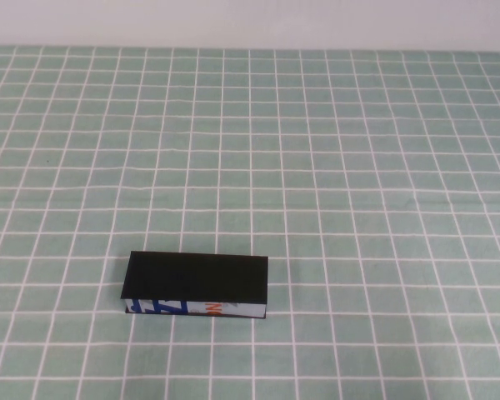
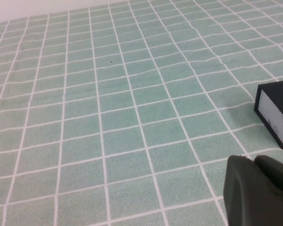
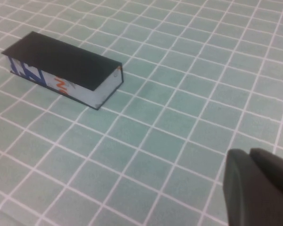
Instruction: Return glasses to glasses case
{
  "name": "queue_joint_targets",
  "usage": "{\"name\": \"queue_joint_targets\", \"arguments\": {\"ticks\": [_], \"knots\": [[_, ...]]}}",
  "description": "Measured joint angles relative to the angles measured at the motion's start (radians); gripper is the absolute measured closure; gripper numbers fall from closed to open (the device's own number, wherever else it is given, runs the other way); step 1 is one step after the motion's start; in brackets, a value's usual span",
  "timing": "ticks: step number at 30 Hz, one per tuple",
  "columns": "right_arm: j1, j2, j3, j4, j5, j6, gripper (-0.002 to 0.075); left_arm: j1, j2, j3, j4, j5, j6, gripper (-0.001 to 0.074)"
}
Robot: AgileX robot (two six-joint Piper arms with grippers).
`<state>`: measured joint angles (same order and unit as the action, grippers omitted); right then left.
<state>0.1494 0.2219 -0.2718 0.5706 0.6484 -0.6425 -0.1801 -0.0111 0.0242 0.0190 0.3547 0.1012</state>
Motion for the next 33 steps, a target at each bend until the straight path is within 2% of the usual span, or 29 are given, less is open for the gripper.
{"name": "queue_joint_targets", "arguments": {"ticks": [5, 9, 18, 20, 22, 27, 33], "knots": [[0.0, 0.001, 0.0, 0.003, 0.0, 0.0, 0.0739, 0.0, 0.0, 0.0, 0.0, 0.0, 0.0, 0.0737], [0.0, 0.001, 0.0, -0.057, -0.013, 0.0, 0.0739, 0.0, 0.0, 0.0, 0.0, 0.0, 0.0, 0.0737], [0.0, -0.02, 0.0, -0.2, -0.218, 0.028, 0.0739, 0.0, 0.0, 0.0, 0.0, 0.0, 0.0, 0.0737], [0.0, -0.039, 0.01, -0.261, -0.239, 0.119, 0.0739, 0.0, 0.0, 0.0, 0.0, 0.0, 0.0, 0.0737], [-0.009, -0.065, 0.038, -0.348, -0.262, 0.281, 0.0739, 0.0, 0.0, 0.0, 0.0, 0.0, 0.0, 0.0737], [-0.08, -0.134, 0.162, -0.58, -0.309, 0.655, 0.0739, 0.0, 0.0, 0.0, 0.0, 0.0, 0.0, 0.0737], [-0.114, -0.221, 0.294, -0.618, -0.311, 0.763, 0.0739, 0.0, 0.0, 0.0, 0.0, 0.0, 0.0, 0.0737]]}}
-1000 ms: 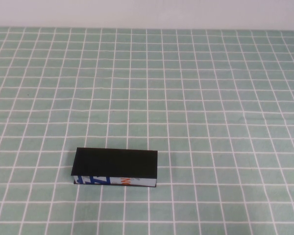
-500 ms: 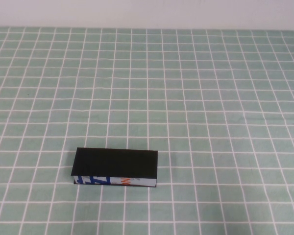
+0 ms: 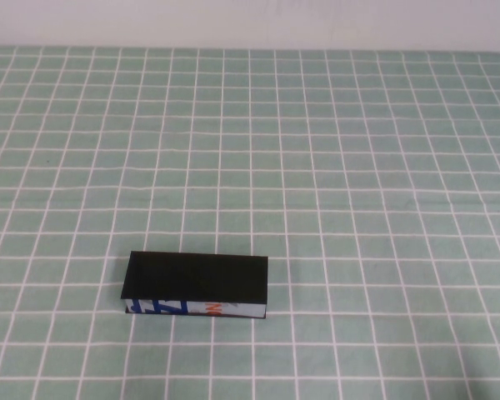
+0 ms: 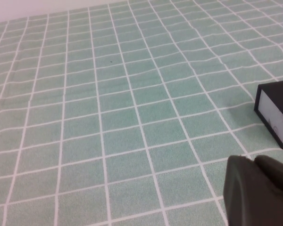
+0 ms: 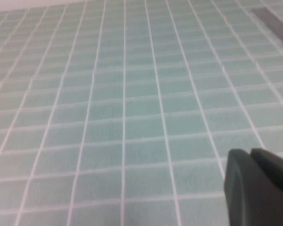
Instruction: Return glasses to glasses case
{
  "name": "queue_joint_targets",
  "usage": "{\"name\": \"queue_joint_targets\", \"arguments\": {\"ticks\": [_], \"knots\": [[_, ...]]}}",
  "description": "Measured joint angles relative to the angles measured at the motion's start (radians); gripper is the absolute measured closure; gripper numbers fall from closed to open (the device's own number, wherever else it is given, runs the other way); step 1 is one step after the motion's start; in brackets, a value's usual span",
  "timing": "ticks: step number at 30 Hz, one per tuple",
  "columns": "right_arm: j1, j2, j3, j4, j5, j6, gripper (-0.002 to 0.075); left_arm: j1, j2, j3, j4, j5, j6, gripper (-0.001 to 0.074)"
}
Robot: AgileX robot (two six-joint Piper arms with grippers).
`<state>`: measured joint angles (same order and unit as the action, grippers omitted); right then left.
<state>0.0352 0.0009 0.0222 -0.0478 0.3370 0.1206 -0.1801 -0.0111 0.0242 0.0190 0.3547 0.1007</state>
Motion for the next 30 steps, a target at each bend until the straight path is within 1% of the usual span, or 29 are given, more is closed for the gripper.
{"name": "queue_joint_targets", "arguments": {"ticks": [2, 9, 30], "knots": [[0.0, -0.008, 0.002, -0.005, 0.026, 0.003, 0.0739, 0.0, 0.0, 0.0, 0.0, 0.0, 0.0, 0.0737], [0.0, -0.008, 0.002, -0.007, 0.027, -0.03, 0.0739, 0.0, 0.0, 0.0, 0.0, 0.001, 0.0, 0.0737], [0.0, -0.008, 0.002, -0.007, 0.03, -0.034, 0.0739, 0.0, 0.0, 0.0, 0.0, 0.001, 0.0, 0.0737]]}}
